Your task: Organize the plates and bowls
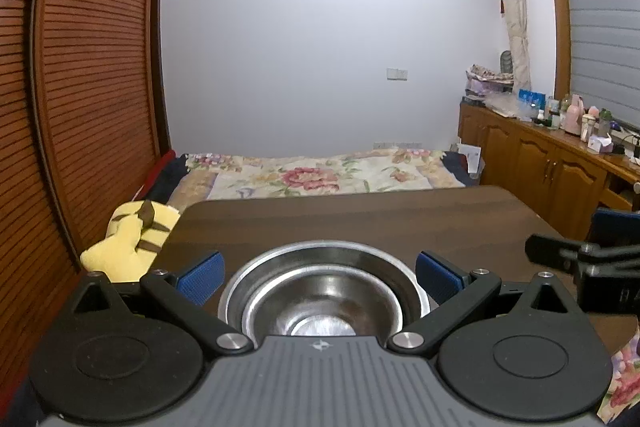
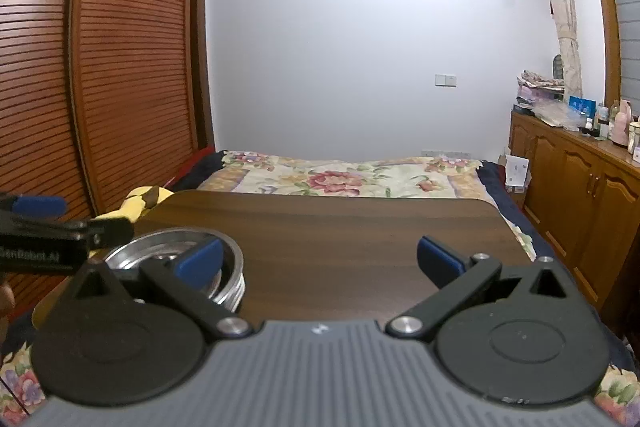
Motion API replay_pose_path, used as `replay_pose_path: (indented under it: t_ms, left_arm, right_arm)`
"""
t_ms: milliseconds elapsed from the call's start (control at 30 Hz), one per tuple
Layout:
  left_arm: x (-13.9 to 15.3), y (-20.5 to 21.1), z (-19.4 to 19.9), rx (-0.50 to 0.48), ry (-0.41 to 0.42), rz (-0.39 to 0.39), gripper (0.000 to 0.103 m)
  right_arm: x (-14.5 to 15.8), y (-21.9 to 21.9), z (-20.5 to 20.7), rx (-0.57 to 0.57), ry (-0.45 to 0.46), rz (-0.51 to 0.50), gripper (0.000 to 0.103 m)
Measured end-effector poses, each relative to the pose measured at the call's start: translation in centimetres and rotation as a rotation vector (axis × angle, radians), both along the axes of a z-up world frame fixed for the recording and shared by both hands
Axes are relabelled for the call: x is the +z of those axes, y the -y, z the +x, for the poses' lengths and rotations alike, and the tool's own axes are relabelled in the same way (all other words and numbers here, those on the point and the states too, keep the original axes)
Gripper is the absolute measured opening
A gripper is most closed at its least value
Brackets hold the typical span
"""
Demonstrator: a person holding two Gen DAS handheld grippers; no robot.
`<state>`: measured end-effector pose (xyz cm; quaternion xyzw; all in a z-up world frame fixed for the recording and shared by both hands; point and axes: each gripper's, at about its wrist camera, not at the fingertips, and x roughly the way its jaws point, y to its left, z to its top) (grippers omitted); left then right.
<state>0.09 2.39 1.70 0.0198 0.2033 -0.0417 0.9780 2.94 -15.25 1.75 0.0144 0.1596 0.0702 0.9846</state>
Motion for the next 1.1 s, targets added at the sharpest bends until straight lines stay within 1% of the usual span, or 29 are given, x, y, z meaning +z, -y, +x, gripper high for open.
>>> replay_pose_path:
  t_ms: [200,433,700,1100]
  left_arm:
    - [-1.2,0.0,-0.5,0.009,-0.023,0.019,0.103]
    - [-2.2,-0.1,-0.9,0.023,-0.025,0.031,0.103]
    - [-3.8,-0.1,-0.5,0.023,-0.048,0.019,0.103]
    - [-4.2,0.0,-0.6,0.026,-0.058,0.024,0.103]
  right_arm:
    - [-0.5,0.1,-0.4,-0.023,0.008,-0.004,0.103]
    - [-1.8,1.0,-0.8,-0.036,-0.022,0.026,0.103]
    - [-2.9,1.0,-0.7,-0.057,-0.030,0.019,0.103]
    - [-3.6,1.1,-0.7,-0.067,-0.041,0.010,0.103]
